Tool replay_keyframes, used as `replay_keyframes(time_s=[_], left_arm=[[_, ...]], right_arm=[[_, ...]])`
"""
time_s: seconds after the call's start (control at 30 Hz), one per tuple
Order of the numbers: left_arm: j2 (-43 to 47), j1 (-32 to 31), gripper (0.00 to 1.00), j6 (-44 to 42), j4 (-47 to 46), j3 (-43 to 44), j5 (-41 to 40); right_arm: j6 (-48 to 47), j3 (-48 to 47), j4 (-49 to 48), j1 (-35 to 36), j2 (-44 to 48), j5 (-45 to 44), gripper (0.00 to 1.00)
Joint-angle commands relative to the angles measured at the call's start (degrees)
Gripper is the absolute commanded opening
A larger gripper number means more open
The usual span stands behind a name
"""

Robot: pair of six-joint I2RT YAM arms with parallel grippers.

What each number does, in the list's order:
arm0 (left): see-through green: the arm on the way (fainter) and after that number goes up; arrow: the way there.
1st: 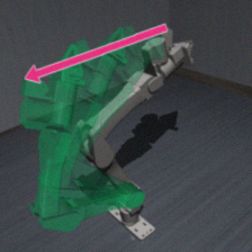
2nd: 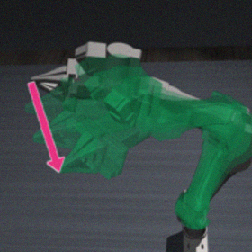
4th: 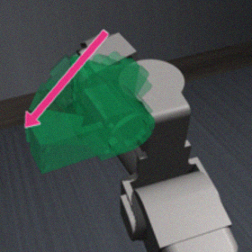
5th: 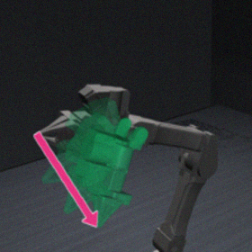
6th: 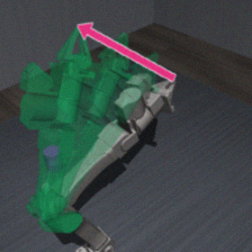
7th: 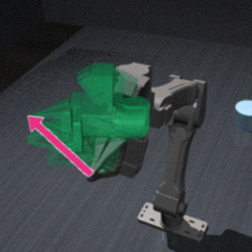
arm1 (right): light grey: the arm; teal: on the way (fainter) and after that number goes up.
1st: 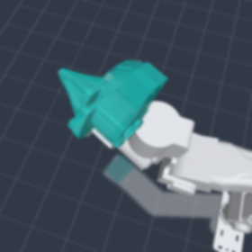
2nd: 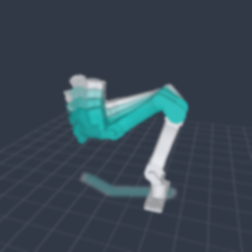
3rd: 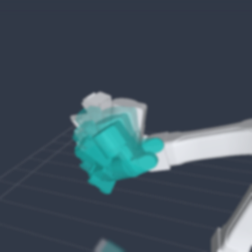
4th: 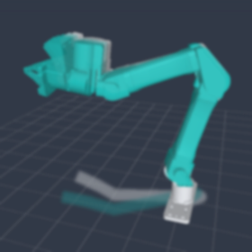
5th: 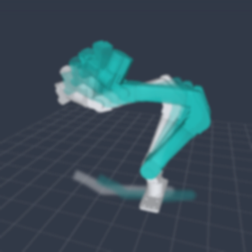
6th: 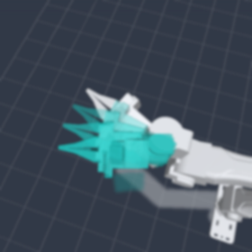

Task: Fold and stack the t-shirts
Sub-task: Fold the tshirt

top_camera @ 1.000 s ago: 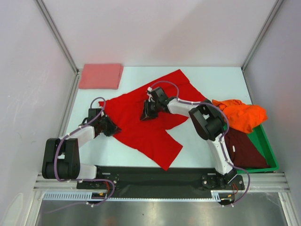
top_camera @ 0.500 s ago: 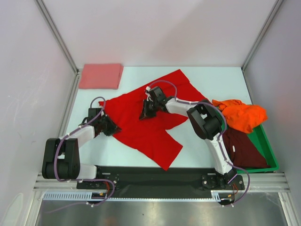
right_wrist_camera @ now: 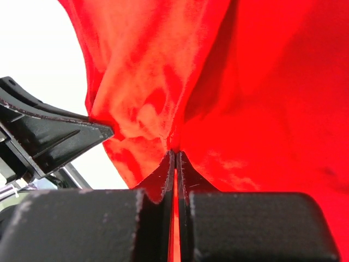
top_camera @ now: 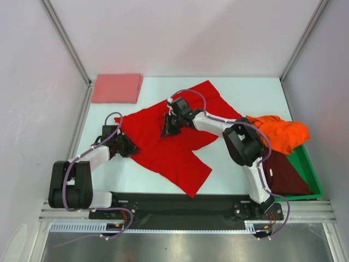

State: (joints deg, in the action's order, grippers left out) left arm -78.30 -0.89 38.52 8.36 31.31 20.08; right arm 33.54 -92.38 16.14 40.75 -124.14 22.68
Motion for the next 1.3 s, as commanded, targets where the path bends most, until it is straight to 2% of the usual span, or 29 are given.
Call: replay_keyframes(time_s=[0.0,0.07,0.13,0.23,0.37,0.4,0.47,0.5,0.57,0.67,0.77,0.8,0.83,0.87,0.97,1.03,1.13,1.27], left_arm=[[2.71,-0.17,0.21,-0.73,0.60,1.21,-0.39],[4.46,-0.17,0.33,-0.47,1.65,1.56,-0.91],[6.22,-0.17,0.40,-0.38,3.41,2.08,-1.18],[10.88,-0.08,0.48,-0.03,7.62,4.10,-3.81],[16.16,0.09,0.57,-0.46,11.68,11.55,-9.69],[15.90,0.27,0.60,-0.81,11.68,13.06,-10.23],[14.33,0.62,0.65,-1.60,11.68,17.70,-10.84],[11.27,0.71,0.66,-1.61,11.68,19.39,-9.80],[7.83,0.71,0.66,-1.26,11.33,23.42,-8.57],[2.64,0.71,0.62,-0.21,8.09,25.20,-7.51],[-3.51,2.64,0.51,1.03,5.45,26.25,-6.71],[-5.35,2.82,0.44,1.29,3.96,26.61,-7.15],[-8.50,3.51,0.31,1.81,2.90,26.78,-6.81],[-10.36,3.78,0.28,1.91,1.85,27.22,-6.89],[-14.75,3.87,0.25,2.26,-2.20,26.79,-9.87],[-17.40,3.96,0.25,3.48,-4.49,26.78,-10.32],[-22.76,4.31,0.25,5.41,-5.19,27.75,-8.57],[-27.69,6.24,0.22,8.23,-5.11,27.32,-7.51]], right_arm=[[-0.93,0.01,1.87,0.82,2.58,-0.97,0.01],[-1.02,-0.08,2.75,0.99,2.76,-1.23,0.03],[-1.02,0.18,4.07,1.08,3.64,-0.71,0.09],[-1.28,0.97,6.70,1.08,5.47,-0.70,0.09],[-2.42,4.05,6.97,0.30,9.35,-2.99,0.13],[-2.51,4.48,6.54,-0.66,9.79,-3.08,0.24],[-3.39,4.58,5.48,-2.16,9.71,-2.64,0.40],[-3.74,3.88,6.61,-2.95,9.27,-2.12,0.58],[-4.36,2.65,6.89,-6.11,8.21,-0.97,0.64],[-6.38,0.37,6.54,-10.85,7.60,-1.05,0.66],[-8.31,-2.88,5.57,-16.11,5.76,-2.63,0.62],[-9.18,-5.85,4.35,-17.19,3.83,-4.20,0.61],[-10.93,-7.62,4.08,-18.42,2.34,-5.00,0.61],[-12.34,-9.99,3.90,-20.17,0.93,-5.45,0.61],[-14.90,-17.82,1.44,-22.11,-4.96,-7.38,0.61],[-14.82,-24.29,-0.32,-23.70,-9.78,-5.54,0.61],[-15.34,-34.31,1.87,-25.02,-16.89,-5.89,0.57],[-15.87,-41.90,5.83,-26.86,-21.41,-7.65,0.54]])
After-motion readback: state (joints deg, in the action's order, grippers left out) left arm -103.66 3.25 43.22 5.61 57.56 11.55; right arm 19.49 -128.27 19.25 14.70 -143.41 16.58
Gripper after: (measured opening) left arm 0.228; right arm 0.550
